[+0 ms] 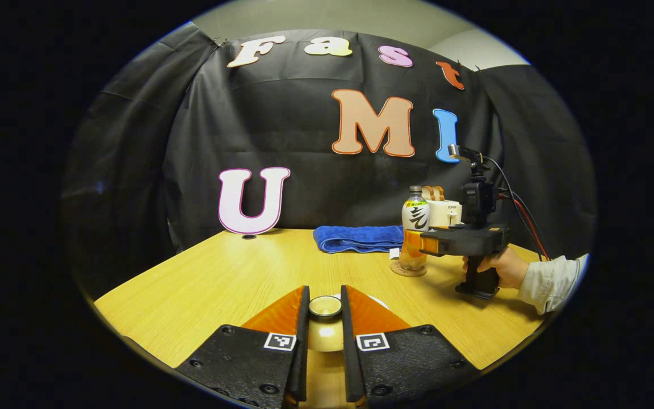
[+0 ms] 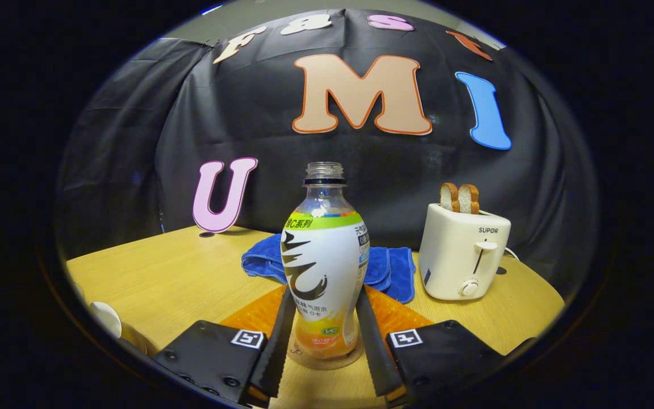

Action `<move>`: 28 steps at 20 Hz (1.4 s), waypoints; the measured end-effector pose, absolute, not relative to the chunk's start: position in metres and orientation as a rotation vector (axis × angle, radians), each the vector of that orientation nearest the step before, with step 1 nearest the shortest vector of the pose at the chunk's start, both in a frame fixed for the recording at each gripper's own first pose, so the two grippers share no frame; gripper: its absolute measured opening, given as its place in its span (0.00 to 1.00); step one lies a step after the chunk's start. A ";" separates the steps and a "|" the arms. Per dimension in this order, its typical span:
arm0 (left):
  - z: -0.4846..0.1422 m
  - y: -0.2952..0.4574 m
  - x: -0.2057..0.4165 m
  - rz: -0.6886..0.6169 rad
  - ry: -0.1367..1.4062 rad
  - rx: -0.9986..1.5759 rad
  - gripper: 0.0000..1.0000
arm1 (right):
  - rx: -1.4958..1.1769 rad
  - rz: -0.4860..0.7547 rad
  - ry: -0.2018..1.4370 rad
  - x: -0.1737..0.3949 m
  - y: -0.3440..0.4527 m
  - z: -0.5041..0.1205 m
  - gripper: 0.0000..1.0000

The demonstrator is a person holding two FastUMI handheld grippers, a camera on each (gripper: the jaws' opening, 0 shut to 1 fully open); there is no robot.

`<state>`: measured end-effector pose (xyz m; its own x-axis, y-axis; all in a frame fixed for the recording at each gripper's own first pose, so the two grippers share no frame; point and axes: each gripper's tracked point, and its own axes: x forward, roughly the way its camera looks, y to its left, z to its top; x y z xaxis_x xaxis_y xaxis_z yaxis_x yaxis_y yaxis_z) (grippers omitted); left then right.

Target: Open the teacup lid with one hand, grasp the water bottle and pour water into the teacup with the other hand; after pouring, place the water bottle on the coaster and then close the teacup lid.

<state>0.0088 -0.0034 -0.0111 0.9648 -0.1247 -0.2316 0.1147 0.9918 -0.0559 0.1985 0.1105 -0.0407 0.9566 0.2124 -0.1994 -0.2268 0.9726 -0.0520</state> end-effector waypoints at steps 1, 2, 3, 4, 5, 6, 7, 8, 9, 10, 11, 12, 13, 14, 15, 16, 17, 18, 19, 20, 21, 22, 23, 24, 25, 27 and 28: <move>-0.013 0.000 0.010 -0.116 0.238 -0.042 0.24 | -0.067 0.218 0.191 0.199 0.111 -0.040 0.66; -0.014 0.001 0.010 -0.113 0.239 -0.044 0.24 | -0.066 0.217 0.195 0.199 0.111 -0.041 0.66; -0.015 0.002 0.011 -0.110 0.242 -0.045 0.24 | -0.073 0.216 0.195 0.199 0.113 -0.040 0.69; -0.017 0.002 0.011 -0.109 0.243 -0.046 0.24 | -0.081 0.214 0.195 0.196 0.112 -0.040 0.69; -0.016 0.002 0.010 -0.109 0.244 -0.046 0.24 | -0.087 0.213 0.196 0.195 0.112 -0.039 0.69; -0.017 0.004 0.011 -0.109 0.243 -0.046 0.24 | -0.089 0.207 0.195 0.193 0.112 -0.039 0.71; -0.016 0.004 0.011 -0.110 0.242 -0.045 0.24 | -0.086 0.202 0.199 0.192 0.111 -0.040 0.71; -0.016 0.003 0.011 -0.110 0.241 -0.045 0.24 | -0.082 0.197 0.200 0.190 0.110 -0.039 0.72; -0.015 0.003 0.011 -0.110 0.238 -0.045 0.24 | -0.079 0.190 0.206 0.189 0.109 -0.040 0.73; -0.014 0.002 0.010 -0.111 0.237 -0.043 0.24 | -0.078 0.179 0.211 0.189 0.105 -0.041 0.73; -0.014 0.002 0.010 -0.110 0.235 -0.042 0.24 | -0.074 0.173 0.214 0.189 0.103 -0.042 0.73; -0.012 0.002 0.010 -0.111 0.232 -0.043 0.24 | -0.069 0.173 0.223 0.188 0.104 -0.043 0.73; -0.011 0.000 0.011 -0.113 0.230 -0.043 0.24 | -0.069 0.174 0.230 0.186 0.105 -0.044 0.72; -0.012 -0.001 0.011 -0.115 0.230 -0.043 0.24 | -0.077 0.171 0.234 0.185 0.102 -0.046 0.77; -0.011 -0.002 0.011 -0.118 0.231 -0.042 0.24 | -0.082 0.173 0.234 0.184 0.102 -0.046 0.75; -0.012 -0.004 0.012 -0.120 0.233 -0.042 0.24 | -0.086 0.175 0.233 0.183 0.103 -0.046 0.77; -0.012 -0.006 0.012 -0.125 0.235 -0.043 0.24 | -0.090 0.170 0.227 0.181 0.102 -0.045 0.77; -0.013 -0.006 0.014 -0.128 0.238 -0.044 0.24 | -0.094 0.168 0.221 0.179 0.100 -0.044 0.77; -0.013 -0.007 0.016 -0.131 0.240 -0.045 0.24 | -0.095 0.167 0.214 0.177 0.099 -0.041 0.77; -0.014 -0.010 0.017 -0.134 0.242 -0.045 0.24 | -0.096 0.162 0.205 0.175 0.096 -0.038 0.72; -0.013 -0.011 0.019 -0.138 0.244 -0.044 0.24 | -0.100 0.150 0.192 0.174 0.093 -0.036 0.80; -0.014 -0.014 0.021 -0.143 0.246 -0.043 0.24 | -0.102 0.137 0.170 0.170 0.087 -0.029 0.88; -0.013 -0.015 0.023 -0.147 0.246 -0.041 0.24 | -0.095 0.135 0.150 0.166 0.086 -0.023 0.96; -0.014 -0.017 0.026 -0.150 0.248 -0.038 0.24 | -0.086 0.139 0.136 0.161 0.085 -0.019 0.98; -0.015 -0.018 0.028 -0.153 0.251 -0.037 0.24 | -0.080 0.139 0.124 0.156 0.084 -0.015 1.00; -0.016 -0.023 0.032 -0.158 0.257 -0.036 0.24 | -0.069 0.141 0.095 0.143 0.079 -0.005 1.00; -0.017 -0.025 0.035 -0.162 0.260 -0.034 0.24 | -0.063 0.141 0.081 0.136 0.077 -0.002 0.96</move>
<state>0.0349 -0.0255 -0.0174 0.9535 -0.1636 -0.2530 0.1549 0.9864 -0.0541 0.1358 0.0772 -0.0025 0.9867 0.1381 -0.0852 -0.1432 0.9880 -0.0572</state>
